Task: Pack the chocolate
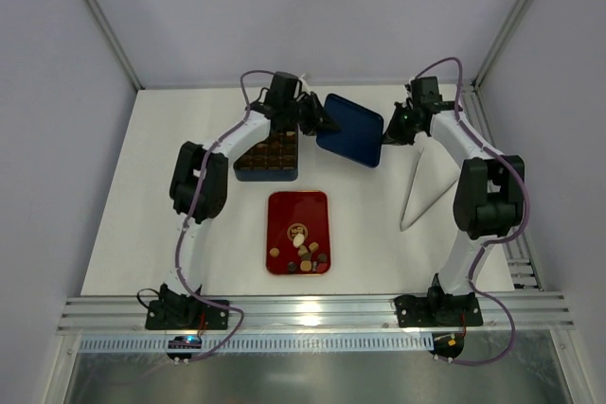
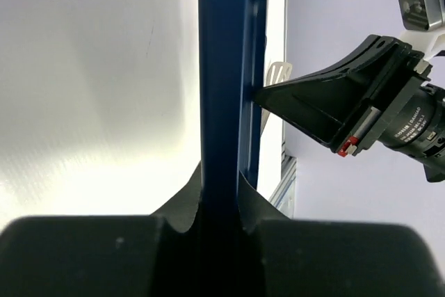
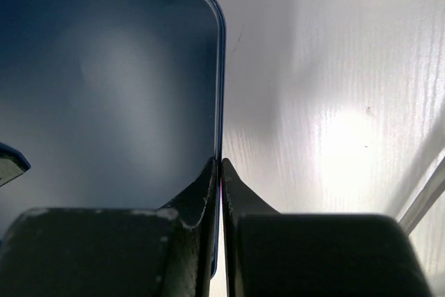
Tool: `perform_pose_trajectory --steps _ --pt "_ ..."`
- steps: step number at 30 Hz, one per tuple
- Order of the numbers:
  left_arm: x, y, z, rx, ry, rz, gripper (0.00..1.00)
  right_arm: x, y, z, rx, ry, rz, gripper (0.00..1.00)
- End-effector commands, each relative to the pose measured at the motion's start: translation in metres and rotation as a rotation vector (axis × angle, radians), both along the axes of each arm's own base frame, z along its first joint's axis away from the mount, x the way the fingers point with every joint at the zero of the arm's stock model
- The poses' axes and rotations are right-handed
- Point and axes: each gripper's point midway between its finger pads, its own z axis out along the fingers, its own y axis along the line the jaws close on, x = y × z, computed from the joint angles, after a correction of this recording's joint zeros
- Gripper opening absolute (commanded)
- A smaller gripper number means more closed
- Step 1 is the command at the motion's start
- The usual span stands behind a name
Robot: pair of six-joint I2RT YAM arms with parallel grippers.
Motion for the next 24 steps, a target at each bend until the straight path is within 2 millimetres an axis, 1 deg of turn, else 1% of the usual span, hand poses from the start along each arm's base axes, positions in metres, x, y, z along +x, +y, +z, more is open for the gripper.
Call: perform_pose_trajectory --steps 1,2,3,4,6,7,8,9,10,11,12,13,14,15,16,17,18,19,20,22,23,24 --pt "-0.013 0.001 0.042 -0.055 -0.050 -0.023 0.00 0.001 0.013 0.044 0.007 -0.129 0.026 0.07" --pt "-0.014 0.001 0.044 -0.057 -0.048 -0.021 0.00 0.000 0.014 0.046 -0.002 -0.135 0.028 0.12" --pt "-0.016 0.002 0.045 -0.060 -0.043 -0.021 0.00 -0.002 0.016 0.045 -0.029 -0.136 0.034 0.25" --pt "-0.019 0.003 0.045 -0.061 -0.033 -0.018 0.00 -0.003 0.017 0.046 -0.049 -0.143 0.037 0.33" --pt "-0.023 0.006 0.053 -0.065 -0.032 -0.012 0.00 -0.005 0.006 0.054 -0.133 -0.176 0.010 0.44" --pt "-0.026 0.008 0.053 -0.061 -0.021 -0.011 0.00 -0.009 0.010 0.058 -0.168 -0.189 0.016 0.51" --pt "-0.029 0.012 0.057 -0.050 -0.009 -0.004 0.00 -0.014 0.008 0.076 -0.200 -0.240 0.010 0.55" --pt "-0.030 0.015 0.058 -0.043 -0.004 -0.001 0.00 -0.017 0.006 0.081 -0.295 -0.281 0.005 0.61" --pt "-0.031 0.017 0.059 -0.038 0.005 0.001 0.00 -0.021 0.008 0.090 -0.332 -0.319 0.018 0.63" --pt "-0.033 0.023 0.060 -0.028 0.025 0.004 0.00 -0.033 0.012 0.109 -0.353 -0.379 0.034 0.65" --pt "-0.035 0.025 0.061 -0.025 0.034 0.002 0.00 -0.035 0.017 0.120 -0.381 -0.431 0.039 0.66" --pt "-0.036 0.027 0.062 -0.022 0.047 0.003 0.00 -0.047 0.041 0.129 -0.411 -0.488 0.131 0.67" --pt "-0.038 0.032 0.063 -0.013 0.068 0.007 0.00 -0.061 0.049 0.137 -0.429 -0.531 0.169 0.68" --pt "-0.040 0.035 0.065 -0.020 0.081 -0.003 0.00 -0.066 0.057 0.146 -0.452 -0.581 0.198 0.68" --pt "-0.042 0.037 0.064 -0.021 0.093 -0.005 0.00 -0.073 0.062 0.147 -0.513 -0.607 0.231 0.68" --pt "-0.044 0.041 0.062 -0.013 0.118 -0.003 0.00 -0.087 0.081 0.143 -0.529 -0.626 0.302 0.68" --pt "-0.046 0.044 0.064 -0.019 0.126 -0.007 0.00 -0.095 0.088 0.148 -0.543 -0.655 0.325 0.68" --pt "-0.046 0.047 0.065 -0.019 0.132 -0.002 0.00 -0.100 0.093 0.146 -0.567 -0.663 0.344 0.68" --pt "-0.048 0.048 0.064 -0.014 0.146 -0.002 0.00 -0.111 0.108 0.145 -0.604 -0.695 0.420 0.68" --pt "-0.051 0.052 0.064 -0.010 0.157 0.002 0.00 -0.117 0.115 0.137 -0.669 -0.704 0.458 0.68" --pt "-0.053 0.053 0.063 -0.006 0.166 0.003 0.00 -0.124 0.127 0.134 -0.698 -0.721 0.518 0.68" --pt "-0.054 0.053 0.063 -0.004 0.169 0.004 0.00 -0.125 0.130 0.132 -0.726 -0.725 0.529 0.68"
